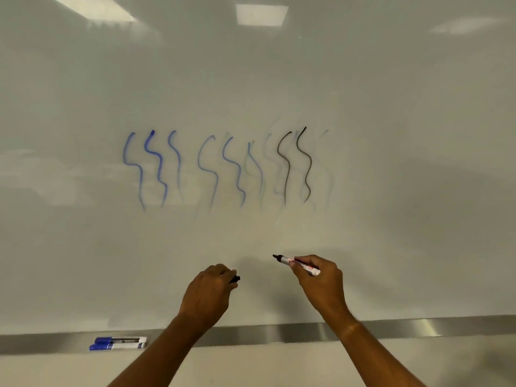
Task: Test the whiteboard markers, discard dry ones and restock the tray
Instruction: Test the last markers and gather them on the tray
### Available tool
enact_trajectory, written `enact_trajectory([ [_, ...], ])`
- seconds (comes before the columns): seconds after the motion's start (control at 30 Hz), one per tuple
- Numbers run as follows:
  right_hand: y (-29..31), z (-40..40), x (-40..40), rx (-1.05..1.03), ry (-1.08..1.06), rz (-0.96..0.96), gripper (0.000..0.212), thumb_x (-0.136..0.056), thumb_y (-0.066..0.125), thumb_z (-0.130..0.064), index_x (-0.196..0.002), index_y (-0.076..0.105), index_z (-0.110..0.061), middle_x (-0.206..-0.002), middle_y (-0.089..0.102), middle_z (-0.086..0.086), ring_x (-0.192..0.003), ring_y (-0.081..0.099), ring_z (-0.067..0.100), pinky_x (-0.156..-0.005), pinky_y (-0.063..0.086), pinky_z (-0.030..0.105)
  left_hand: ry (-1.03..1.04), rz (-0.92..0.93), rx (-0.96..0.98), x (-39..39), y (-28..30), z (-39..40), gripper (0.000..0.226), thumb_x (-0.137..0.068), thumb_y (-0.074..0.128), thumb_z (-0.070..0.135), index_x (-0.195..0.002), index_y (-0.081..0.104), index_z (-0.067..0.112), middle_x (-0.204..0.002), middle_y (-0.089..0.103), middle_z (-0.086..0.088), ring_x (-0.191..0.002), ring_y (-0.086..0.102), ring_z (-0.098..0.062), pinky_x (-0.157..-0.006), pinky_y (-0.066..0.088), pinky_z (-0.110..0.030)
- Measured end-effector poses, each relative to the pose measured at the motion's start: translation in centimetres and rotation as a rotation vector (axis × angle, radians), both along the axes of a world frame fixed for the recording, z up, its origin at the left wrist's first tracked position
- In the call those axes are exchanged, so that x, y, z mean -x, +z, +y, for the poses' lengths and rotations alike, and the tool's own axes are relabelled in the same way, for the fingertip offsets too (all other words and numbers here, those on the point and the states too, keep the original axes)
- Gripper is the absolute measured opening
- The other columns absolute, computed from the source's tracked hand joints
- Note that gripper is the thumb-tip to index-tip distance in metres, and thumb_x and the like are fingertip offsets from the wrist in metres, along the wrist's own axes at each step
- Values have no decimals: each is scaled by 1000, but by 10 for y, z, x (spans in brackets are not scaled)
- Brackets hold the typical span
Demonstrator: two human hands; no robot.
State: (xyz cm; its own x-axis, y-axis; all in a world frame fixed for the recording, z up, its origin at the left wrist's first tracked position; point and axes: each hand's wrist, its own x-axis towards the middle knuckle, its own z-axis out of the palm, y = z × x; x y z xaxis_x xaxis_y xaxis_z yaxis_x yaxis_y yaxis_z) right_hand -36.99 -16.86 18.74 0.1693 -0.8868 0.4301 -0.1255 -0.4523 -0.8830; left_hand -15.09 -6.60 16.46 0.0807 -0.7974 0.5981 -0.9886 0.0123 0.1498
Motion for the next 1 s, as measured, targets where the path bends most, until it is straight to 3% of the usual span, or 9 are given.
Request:
enact_trajectory([
  [0.13,-28,8,5,-78,30,76,10,-76,80,-23,-78,74,-16,-69,69,-7,-62,63,6,-54,45,13,4,80,-54,7,-22,12,17,-83,71,16,-100,72,12,-85,62,-2,-75,63,-21,-54,47,-26],
  [0.33,-61,20,8,-94,81,210,15,-77,79,-22,-79,66,-14,-71,66,-4,-64,61,8,-52,43,12,11,163,-146,15,-54,27,23,-93,58,20,-112,67,11,-101,62,-4,-96,58,-22,-70,52,-38],
  [0.43,-78,23,9,-54,142,277,9,-82,75,-20,-90,70,-18,-77,69,-9,-71,64,4,-61,47,14,1,189,-157,18,-67,33,23,-90,62,17,-111,68,9,-98,64,-6,-92,60,-24,-68,52,-37],
  [0.53,-95,28,10,-4,220,372,17,-86,68,-12,-101,73,-20,-88,71,-11,-83,64,3,-72,49,16,1,248,-161,24,-79,40,22,-88,65,16,-108,69,9,-94,65,-6,-85,62,-23,-67,48,-30],
  [0.8,-134,50,12,15,245,547,21,-85,67,-7,-101,74,-19,-94,73,-4,-87,64,13,-81,51,28,-17,440,-251,35,-111,58,13,-86,67,17,-98,71,15,-92,65,2,-79,60,-17,-70,50,-33],
  [1.0,-148,63,11,-46,277,580,23,-86,66,-7,-105,73,-18,-100,71,-2,-92,62,13,-84,45,20,-36,419,-309,40,-125,63,14,-87,65,18,-100,70,16,-90,65,1,-78,59,-18,-69,47,-32],
])
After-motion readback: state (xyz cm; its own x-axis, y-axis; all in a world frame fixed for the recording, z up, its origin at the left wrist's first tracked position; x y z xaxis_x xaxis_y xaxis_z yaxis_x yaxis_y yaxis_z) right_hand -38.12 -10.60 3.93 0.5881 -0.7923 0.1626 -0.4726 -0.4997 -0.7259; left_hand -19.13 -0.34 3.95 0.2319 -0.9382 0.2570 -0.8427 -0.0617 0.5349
